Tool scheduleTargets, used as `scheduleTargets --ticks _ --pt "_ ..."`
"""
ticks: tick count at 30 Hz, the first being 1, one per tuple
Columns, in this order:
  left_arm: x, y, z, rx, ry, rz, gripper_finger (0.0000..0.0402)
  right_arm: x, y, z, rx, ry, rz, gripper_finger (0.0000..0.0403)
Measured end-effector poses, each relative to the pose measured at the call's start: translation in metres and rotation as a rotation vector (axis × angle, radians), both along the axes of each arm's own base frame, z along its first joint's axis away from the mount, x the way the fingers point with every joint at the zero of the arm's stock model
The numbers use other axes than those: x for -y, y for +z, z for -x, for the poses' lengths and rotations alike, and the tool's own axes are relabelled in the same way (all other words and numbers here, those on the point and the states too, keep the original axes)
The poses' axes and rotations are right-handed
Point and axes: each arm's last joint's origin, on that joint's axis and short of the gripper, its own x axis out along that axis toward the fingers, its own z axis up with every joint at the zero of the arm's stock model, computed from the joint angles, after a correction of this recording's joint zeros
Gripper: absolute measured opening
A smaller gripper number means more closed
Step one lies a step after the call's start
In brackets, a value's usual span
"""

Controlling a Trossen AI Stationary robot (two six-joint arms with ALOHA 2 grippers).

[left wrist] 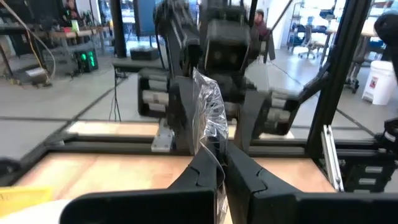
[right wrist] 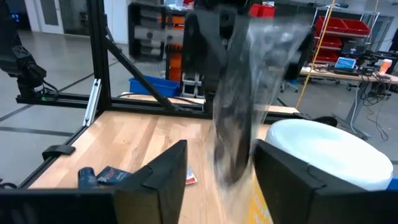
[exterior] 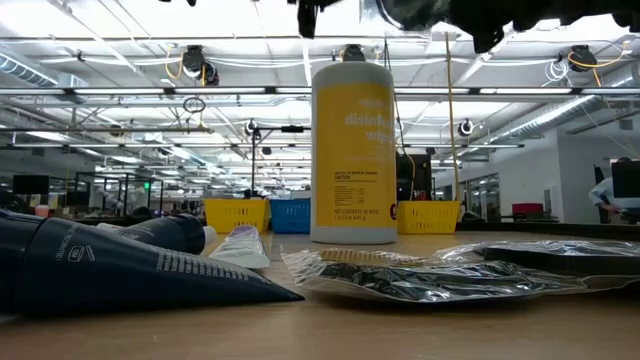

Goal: Pick & Place Travel size toiletries
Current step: Put the hairbrush into the left yellow basket

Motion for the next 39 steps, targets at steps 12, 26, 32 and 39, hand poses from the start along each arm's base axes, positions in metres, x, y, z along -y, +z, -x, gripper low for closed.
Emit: scheduleTargets --ticks 12,26,32,39 --pt "-0.011 0.037 0.036 -0.04 0.192 -0.109 0.0002 0.0 -0.003 0.001 -0.028 -0.002 -0.025 0.0202" --pt "-0.046 0.027 0.066 -0.333 0.709 -0.196 0.0002 0.0 -0.003 0.001 -0.034 -0.003 -0.051 0.02" --pt "-0.073 0.016 0.073 -0.446 0.819 -0.151 0.0002 0.0 -0.003 0.001 -0.034 -0.003 -0.051 0.0203" --pt "-0.102 0.006 0.083 -0.538 0.94 -0.082 0.0002 0.0 -0.003 0.001 -0.034 -0.003 -0.051 0.0203"
